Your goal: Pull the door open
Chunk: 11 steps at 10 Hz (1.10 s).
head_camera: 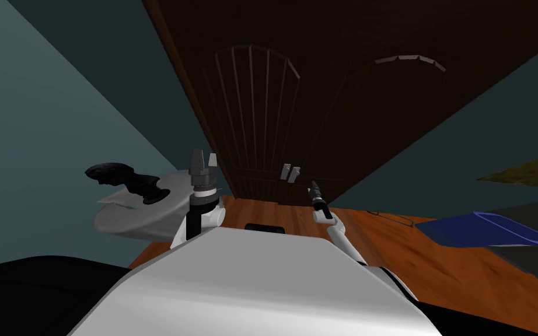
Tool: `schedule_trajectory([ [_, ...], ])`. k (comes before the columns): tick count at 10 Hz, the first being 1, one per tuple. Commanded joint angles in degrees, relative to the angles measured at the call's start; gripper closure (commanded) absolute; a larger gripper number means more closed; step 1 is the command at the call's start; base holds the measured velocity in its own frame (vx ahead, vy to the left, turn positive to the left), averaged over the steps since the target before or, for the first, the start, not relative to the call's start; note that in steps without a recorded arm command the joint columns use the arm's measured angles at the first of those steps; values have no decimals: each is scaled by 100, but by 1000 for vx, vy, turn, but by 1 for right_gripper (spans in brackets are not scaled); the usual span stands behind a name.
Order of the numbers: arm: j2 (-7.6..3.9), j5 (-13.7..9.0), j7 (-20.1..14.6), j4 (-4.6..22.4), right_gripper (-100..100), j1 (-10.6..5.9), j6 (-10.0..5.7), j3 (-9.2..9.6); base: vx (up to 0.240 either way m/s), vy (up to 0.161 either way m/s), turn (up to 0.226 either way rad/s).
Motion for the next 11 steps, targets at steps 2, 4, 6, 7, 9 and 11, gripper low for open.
schedule_trajectory([
  [2, 28, 5, 110, 104, -100, 35, 38, -184, 133, -145, -30],
  [4, 81, 18, 126, 107, -100, -31, 29, -165, 188, 12, 73],
  [6, 182, 44, 138, 63, -100, -148, 13, -82, 201, 96, 137],
  [7, 232, 56, 141, 34, -100, -204, 6, -35, 211, 160, 165],
  [9, 201, 50, 135, 67, 100, -132, -40, -58, 42, 36, 0],
  [11, 201, 50, 135, 67, 100, -132, -40, -58, -29, -32, 3],
])
